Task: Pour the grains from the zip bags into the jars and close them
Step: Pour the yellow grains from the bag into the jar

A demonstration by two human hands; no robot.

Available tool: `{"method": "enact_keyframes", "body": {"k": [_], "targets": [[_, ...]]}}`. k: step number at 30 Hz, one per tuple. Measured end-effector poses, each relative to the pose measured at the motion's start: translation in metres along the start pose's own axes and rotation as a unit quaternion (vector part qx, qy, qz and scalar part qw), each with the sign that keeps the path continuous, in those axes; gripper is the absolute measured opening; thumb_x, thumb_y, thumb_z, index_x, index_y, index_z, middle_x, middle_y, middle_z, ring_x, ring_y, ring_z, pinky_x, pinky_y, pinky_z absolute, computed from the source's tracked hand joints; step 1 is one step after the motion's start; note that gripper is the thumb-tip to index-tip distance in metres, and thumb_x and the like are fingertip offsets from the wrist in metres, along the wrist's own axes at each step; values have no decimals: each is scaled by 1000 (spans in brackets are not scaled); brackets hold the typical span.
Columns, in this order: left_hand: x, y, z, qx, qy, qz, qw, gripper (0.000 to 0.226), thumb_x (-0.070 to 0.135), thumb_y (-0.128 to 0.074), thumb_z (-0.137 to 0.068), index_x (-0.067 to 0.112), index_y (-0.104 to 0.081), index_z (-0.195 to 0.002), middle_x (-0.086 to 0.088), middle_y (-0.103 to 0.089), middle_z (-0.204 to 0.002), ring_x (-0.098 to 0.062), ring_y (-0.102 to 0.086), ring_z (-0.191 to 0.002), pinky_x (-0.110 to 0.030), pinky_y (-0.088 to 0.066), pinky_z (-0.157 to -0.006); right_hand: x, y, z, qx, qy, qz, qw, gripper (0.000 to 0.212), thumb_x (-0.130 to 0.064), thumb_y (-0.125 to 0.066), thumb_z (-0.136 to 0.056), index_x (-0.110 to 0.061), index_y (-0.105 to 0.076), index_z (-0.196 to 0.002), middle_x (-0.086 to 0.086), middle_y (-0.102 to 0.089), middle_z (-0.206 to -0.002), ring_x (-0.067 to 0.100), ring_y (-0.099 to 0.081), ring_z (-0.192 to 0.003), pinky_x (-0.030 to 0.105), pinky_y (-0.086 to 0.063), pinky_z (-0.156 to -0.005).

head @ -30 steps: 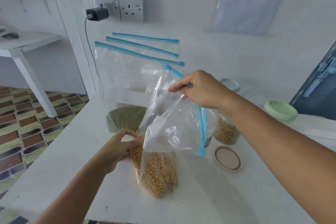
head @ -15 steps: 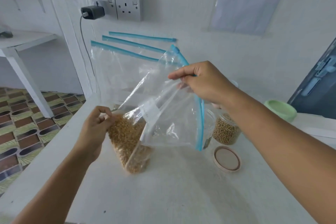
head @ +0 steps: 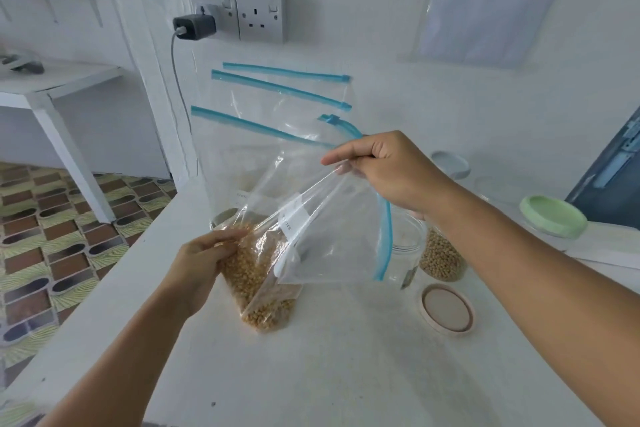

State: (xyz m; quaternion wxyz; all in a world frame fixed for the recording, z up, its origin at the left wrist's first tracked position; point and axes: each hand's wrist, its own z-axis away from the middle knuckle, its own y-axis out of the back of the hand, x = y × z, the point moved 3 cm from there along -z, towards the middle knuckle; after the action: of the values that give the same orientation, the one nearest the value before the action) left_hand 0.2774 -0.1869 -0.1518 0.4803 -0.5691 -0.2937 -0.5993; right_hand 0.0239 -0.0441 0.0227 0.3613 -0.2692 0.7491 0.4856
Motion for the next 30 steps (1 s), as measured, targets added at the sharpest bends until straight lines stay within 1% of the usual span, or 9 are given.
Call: {"method": "enact_keyframes", "body": {"k": [5, 9, 12, 16, 20, 23, 25, 28, 30], "targets": [[12, 2, 3, 5, -52, 59, 997, 35, -15, -48, -97, 4, -78, -94, -13, -76, -117, -25, -67, -114, -42, -49, -107, 3, 11, 5, 24, -12, -47, 999, 52, 4, -50, -101, -34, -84, -93, -8, -78, -108, 10, -75, -101, 37, -59, -98], [31, 0, 4, 0, -83, 58, 995, 35, -9, -53, -98, 10, -81, -92, -7, -77, -108, -21, -67, -101, -33, -46, -97, 3, 21, 8, 38, -12, -76, 996, 50, 3, -48, -103, -31, -83, -94, -13, -78, -109, 11, -75, -99, 33, -61, -90], [22, 5, 0, 1, -72, 19, 997, 38, -8, -53, -98, 15, -83, -95, -7, -75, -106, -26, -55, -96, -39, -39, -90, 9, 17, 14, 29, -20, -66, 997, 48, 3, -48, -103, -29, -84, -98, -7, -77, -111, 11, -74, -101, 31, -61, -89], [22, 6, 3, 33, -84, 29, 995, 30, -5, -56, -99, 14, -79, -95, -13, -72, -112, -22, -60, -86, -34, -45, -82, 10, 17, 14, 37, -18, -78, 996, 51, 2, -49, -103, -33, -84, -93, -3, -79, -103, 13, -74, -101, 35, -62, -91], [32, 7, 3, 35, -135, 3, 990, 32, -4, -60, -98, 19, -83, -94, -5, -71, -95, -19, -55, -86, -31, -41, -79, 10, 24, 12, 44, -12, -74, 996, 48, 2, -50, -102, -31, -84, -96, -2, -80, -103, 14, -74, -103, 40, -62, -92], [26, 5, 2, -4, -122, -34, 992, 36, -4, -60, -98, 22, -85, -93, -4, -77, -110, -22, -53, -96, -34, -38, -80, 16, 20, 13, 39, -19, -43, 998, 50, 2, -48, -101, -32, -84, -97, -3, -79, -104, 13, -74, -103, 43, -61, -95], [28, 3, 3, -21, -100, -21, 995, 43, -8, -56, -98, 21, -86, -86, -5, -77, -117, -16, -58, -96, -30, -38, -77, 21, 18, 12, 45, -25, -38, 998, 50, 1, -48, -102, -33, -84, -96, -2, -79, -104, 13, -74, -102, 44, -61, -96], [38, 1, 5, -18, -107, -11, 994, 45, -10, -54, -99, 18, -84, -79, -8, -78, -115, -15, -63, -100, -27, -39, -74, 20, 21, 12, 51, -26, -46, 997, 50, 1, -49, -102, -34, -84, -95, -1, -79, -101, 13, -74, -102, 42, -62, -94], [48, -4, 9, -3, -137, 5, 991, 36, -11, -53, -99, 9, -80, -87, -10, -77, -115, -12, -68, -96, -24, -43, -75, 16, 25, 12, 55, -16, -59, 997, 50, 1, -50, -102, -35, -84, -94, 0, -79, -100, 14, -74, -102, 39, -63, -91]]}}
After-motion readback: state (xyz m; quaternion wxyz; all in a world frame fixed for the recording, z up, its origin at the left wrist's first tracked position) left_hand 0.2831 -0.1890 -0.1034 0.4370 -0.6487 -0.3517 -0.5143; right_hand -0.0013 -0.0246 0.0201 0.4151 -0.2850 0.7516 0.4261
